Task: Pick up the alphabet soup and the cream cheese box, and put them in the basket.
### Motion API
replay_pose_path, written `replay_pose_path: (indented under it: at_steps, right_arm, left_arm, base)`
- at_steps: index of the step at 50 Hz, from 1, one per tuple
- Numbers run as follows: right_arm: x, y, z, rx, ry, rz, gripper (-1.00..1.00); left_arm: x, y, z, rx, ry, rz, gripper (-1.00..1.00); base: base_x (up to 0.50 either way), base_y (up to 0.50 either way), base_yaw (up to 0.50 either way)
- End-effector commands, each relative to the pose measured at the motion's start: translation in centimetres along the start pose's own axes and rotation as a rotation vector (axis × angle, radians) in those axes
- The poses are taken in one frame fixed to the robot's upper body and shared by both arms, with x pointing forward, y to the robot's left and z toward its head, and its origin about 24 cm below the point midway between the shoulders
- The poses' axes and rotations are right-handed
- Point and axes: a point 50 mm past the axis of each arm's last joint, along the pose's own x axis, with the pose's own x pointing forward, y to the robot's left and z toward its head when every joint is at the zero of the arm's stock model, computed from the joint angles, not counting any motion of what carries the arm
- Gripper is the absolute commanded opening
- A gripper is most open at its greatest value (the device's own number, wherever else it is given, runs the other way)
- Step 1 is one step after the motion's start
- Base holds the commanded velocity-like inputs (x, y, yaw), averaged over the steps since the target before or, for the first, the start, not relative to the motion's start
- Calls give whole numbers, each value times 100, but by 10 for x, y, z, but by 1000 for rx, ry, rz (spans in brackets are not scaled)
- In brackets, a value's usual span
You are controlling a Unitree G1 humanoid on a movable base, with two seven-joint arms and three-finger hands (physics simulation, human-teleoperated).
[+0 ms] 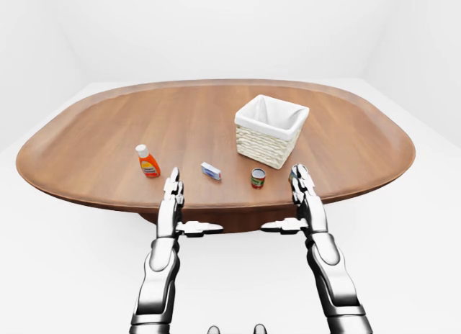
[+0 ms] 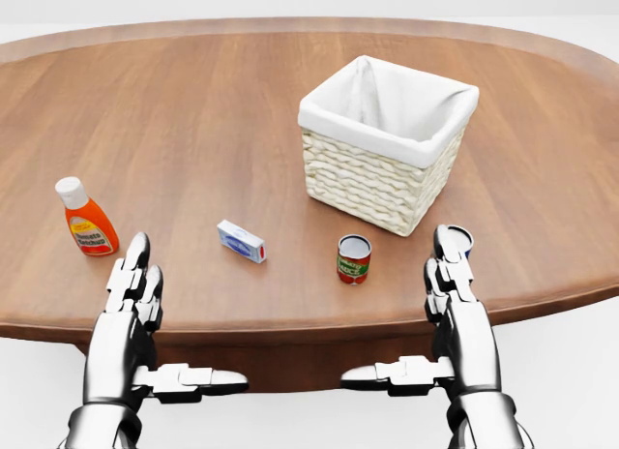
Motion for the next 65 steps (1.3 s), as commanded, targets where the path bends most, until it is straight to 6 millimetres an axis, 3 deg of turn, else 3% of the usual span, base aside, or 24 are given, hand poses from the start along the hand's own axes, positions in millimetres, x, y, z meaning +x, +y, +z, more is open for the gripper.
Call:
replay_pose_path:
  at_steps: [1, 42, 65]
  right_arm:
    - [-1, -6, 1, 4, -4, 9, 100]
    - [-1, -5, 1, 22, -3, 21, 100]
    - [0, -5, 0, 16, -4, 24, 100]
  left_arm:
    - [-1, 6, 1, 0, 0, 0, 100]
    - [-1, 7, 1, -2, -1, -1, 100]
    - [-1, 6, 2, -2, -3, -1, 100]
  base:
    - [0, 0, 0]
    - [0, 0, 0]
    - [0, -23, 0]
